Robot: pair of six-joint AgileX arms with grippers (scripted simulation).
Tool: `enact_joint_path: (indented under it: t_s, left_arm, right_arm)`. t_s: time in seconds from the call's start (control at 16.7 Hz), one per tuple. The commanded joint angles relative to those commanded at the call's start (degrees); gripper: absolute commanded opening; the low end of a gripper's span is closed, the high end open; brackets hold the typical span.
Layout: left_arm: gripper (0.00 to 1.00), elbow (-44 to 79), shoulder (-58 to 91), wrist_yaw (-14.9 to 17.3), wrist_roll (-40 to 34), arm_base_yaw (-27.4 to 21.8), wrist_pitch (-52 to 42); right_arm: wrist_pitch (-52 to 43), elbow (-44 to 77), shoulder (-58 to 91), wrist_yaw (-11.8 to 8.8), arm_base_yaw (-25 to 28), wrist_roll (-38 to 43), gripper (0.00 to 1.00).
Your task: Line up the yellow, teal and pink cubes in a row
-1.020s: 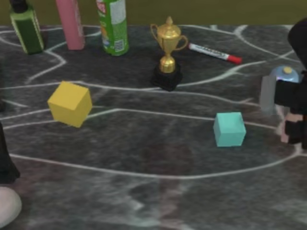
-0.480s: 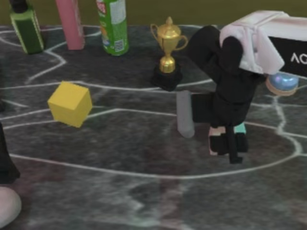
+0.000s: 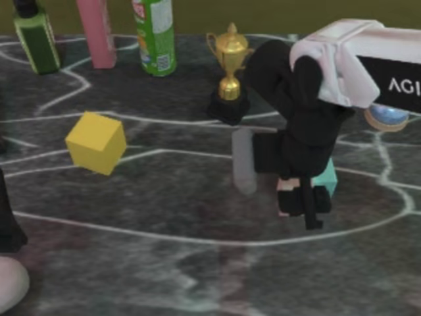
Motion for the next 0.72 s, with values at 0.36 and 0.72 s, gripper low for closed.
enact_joint_path:
  t_s: [0.36,0.72]
  left_arm:
    - [1.00,0.0,0.0,0.0,0.0,0.0,0.0]
    - [1.00,0.0,0.0,0.0,0.0,0.0,0.0]
  right_arm:
    - [11.7,-7.0,4.5,0.0,0.2,0.0,0.00]
    - [13.3,-8.1,5.3,0.1,0.2,0.0,0.08]
